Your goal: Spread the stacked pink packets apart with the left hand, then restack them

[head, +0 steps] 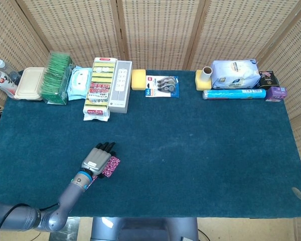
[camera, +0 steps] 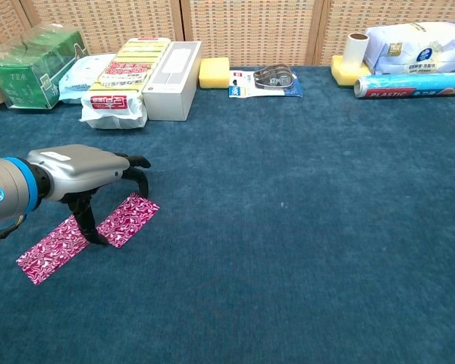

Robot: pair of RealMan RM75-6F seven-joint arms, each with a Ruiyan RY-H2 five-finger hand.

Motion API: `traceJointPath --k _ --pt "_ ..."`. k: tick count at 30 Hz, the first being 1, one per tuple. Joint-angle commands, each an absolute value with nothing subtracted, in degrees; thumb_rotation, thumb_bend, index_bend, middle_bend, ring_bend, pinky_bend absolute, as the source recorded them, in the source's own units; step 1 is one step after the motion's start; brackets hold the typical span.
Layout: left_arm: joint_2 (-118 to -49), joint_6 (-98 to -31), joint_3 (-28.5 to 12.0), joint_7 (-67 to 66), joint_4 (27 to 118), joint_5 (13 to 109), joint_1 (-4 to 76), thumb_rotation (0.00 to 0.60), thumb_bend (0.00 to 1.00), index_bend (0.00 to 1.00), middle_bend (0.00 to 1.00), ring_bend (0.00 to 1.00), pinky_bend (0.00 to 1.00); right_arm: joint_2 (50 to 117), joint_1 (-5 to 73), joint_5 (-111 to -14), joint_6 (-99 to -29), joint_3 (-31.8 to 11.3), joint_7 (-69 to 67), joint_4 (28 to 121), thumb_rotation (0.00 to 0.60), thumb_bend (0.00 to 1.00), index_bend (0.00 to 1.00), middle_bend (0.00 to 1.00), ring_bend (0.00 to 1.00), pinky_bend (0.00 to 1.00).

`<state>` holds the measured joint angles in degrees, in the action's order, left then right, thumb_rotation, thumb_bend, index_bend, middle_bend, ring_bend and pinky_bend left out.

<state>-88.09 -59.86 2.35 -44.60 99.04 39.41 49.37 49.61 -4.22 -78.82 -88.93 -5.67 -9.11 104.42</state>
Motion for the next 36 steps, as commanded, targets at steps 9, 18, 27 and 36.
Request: traceJointPath --k 9,18,27,36 --pt "-87.87 -60.23 2.1 -44.84 99.92 39.77 49.22 0.6 0.17 0.32 0.0 0.0 0.11 49.54 -4.26 -78.78 -88.93 -5.69 -9.4 104.36 0.6 0.0 0.08 0.0 0.0 0.0" --pt "-82.55 -61.54 2.61 -43.12 106.37 45.09 48.2 0.6 0.17 0.32 0.0 0.0 0.11 49.52 -4.16 -78.77 -88.64 -5.61 -9.12 104.46 0.6 0.0 0.08 0.0 0.0 0.0" --pt "-79.69 -61.54 3.09 -42.03 108.6 47.67 47.42 0.6 0.17 0.32 0.0 0.0 0.11 49.82 -4.09 -78.78 -88.65 -5.56 -8.38 104.57 0.6 0.01 0.08 0.0 0.0 0.0" --pt "-74.7 -61.5 7.09 -38.03 110.27 54.13 43.81 0.6 0.17 0.32 0.0 0.0 0.11 49.83 -3.95 -78.76 -88.38 -5.5 -8.1 104.71 0.6 0.01 0.08 0.0 0.0 0.0"
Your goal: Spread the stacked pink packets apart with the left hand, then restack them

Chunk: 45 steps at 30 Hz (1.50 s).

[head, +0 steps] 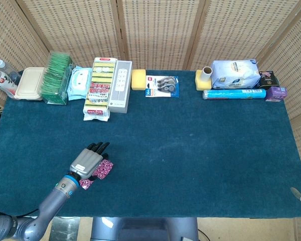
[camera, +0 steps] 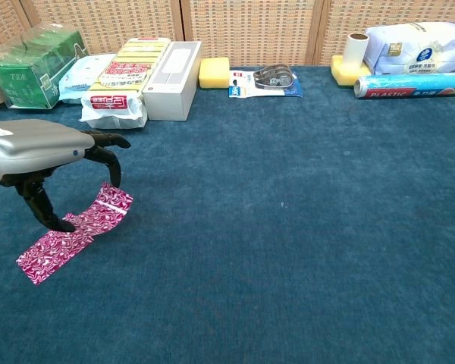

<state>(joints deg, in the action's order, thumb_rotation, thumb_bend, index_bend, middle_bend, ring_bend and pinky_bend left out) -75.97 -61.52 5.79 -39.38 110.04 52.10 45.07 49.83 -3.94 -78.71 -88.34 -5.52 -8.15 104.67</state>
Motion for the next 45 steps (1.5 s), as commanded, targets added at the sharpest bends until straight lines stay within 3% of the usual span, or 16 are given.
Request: traceJointPath --k 1,8,19,45 --pt "-74.41 -61.46 7.54 -37.62 110.04 54.89 43.39 0.6 0.17 0.32 0.0 0.0 0.11 49.82 -3.96 -78.77 -88.47 -5.54 -8.03 104.75 0.6 0.0 0.08 0.0 0.0 0.0" --pt "-73.85 -59.23 9.74 -32.89 105.87 58.72 40.6 0.6 0.17 0.32 0.0 0.0 0.11 49.67 -3.95 -78.75 -88.42 -5.5 -7.86 105.0 0.6 0.0 0.08 0.0 0.0 0.0" --pt "-73.47 -56.42 9.33 -28.86 103.16 60.6 39.12 0.6 0.17 0.32 0.0 0.0 0.11 49.95 -4.02 -78.86 -88.62 -5.46 -7.8 104.79 0.6 0.0 0.08 0.0 0.0 0.0" --pt "-73.27 -55.41 8.33 -35.25 103.79 57.12 39.35 0.6 0.12 0.22 0.0 0.0 0.11 49.81 -4.09 -78.99 -88.7 -5.38 -7.84 105.04 0.6 0.0 0.08 0.0 0.0 0.0"
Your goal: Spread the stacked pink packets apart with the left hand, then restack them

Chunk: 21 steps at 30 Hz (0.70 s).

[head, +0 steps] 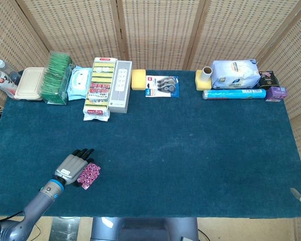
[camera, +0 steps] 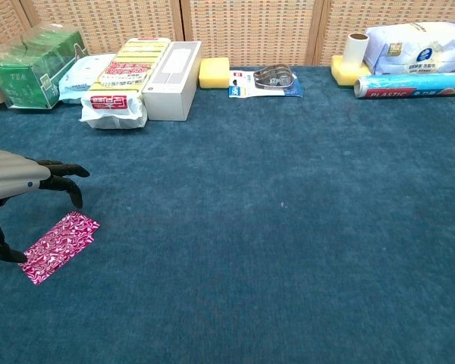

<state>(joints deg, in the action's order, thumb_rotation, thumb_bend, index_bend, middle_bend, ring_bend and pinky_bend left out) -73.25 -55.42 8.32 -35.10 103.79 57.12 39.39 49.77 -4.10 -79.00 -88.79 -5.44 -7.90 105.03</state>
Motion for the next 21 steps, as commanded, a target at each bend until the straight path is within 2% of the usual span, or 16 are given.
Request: traceJointPath --k 1,8,14,21 --pt "-73.28 -55.47 8.34 -35.42 103.74 57.2 39.31 0.6 0.12 0.22 0.0 0.0 0.11 49.86 -4.1 -79.03 -88.7 -5.35 -7.82 105.02 0.6 0.0 0.08 0.0 0.0 0.0" --pt "-72.92 -55.94 7.89 -34.46 103.42 58.3 38.73 0.6 0.13 0.17 0.0 0.0 0.11 50.15 -3.97 -78.81 -88.56 -5.47 -7.95 104.54 0.6 0.0 0.08 0.0 0.0 0.0" --pt "-73.25 -56.71 5.62 -30.3 99.81 60.03 38.07 0.6 0.13 0.16 0.0 0.0 0.11 49.84 -4.14 -79.19 -88.77 -5.32 -8.05 104.87 0.6 0.01 0.08 0.0 0.0 0.0" --pt "-72.98 -50.93 4.78 -25.45 97.49 58.52 38.85 0.6 0.13 0.16 0.0 0.0 0.11 49.96 -4.12 -79.05 -88.82 -5.36 -7.68 104.94 0.6 0.01 0.08 0.0 0.0 0.0"
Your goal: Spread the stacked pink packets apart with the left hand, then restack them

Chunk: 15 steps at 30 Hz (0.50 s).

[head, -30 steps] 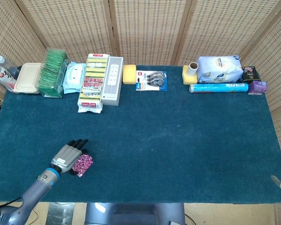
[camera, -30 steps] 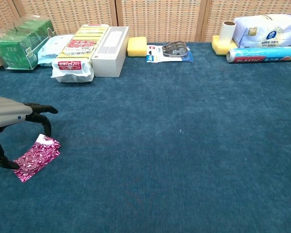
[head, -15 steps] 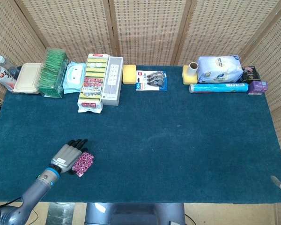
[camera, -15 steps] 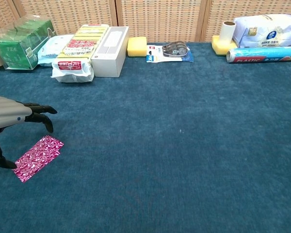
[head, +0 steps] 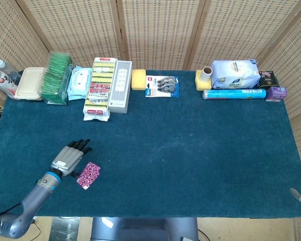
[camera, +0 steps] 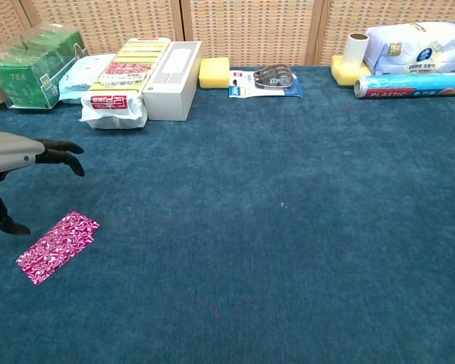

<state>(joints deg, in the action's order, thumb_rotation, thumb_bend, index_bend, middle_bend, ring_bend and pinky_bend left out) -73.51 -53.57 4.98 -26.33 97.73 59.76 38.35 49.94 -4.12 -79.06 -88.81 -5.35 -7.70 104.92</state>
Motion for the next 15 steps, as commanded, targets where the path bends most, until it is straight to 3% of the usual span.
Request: traceJointPath --k 1,15 --pt "-72.69 -50.68 4.92 -26.13 97.87 57.81 39.0 0.6 0.13 0.16 0.0 0.0 0.11 49.98 -4.11 -79.0 -88.78 -5.37 -7.66 104.9 0.6 0.01 0.08 0.0 0.0 0.0" --pt "-70.59 -50.75 6.46 -34.48 104.74 47.66 41.57 0.6 0.13 0.16 0.0 0.0 0.11 49.97 -4.05 -79.11 -88.72 -5.35 -7.68 104.95 0.6 0.0 0.08 0.0 0.0 0.0"
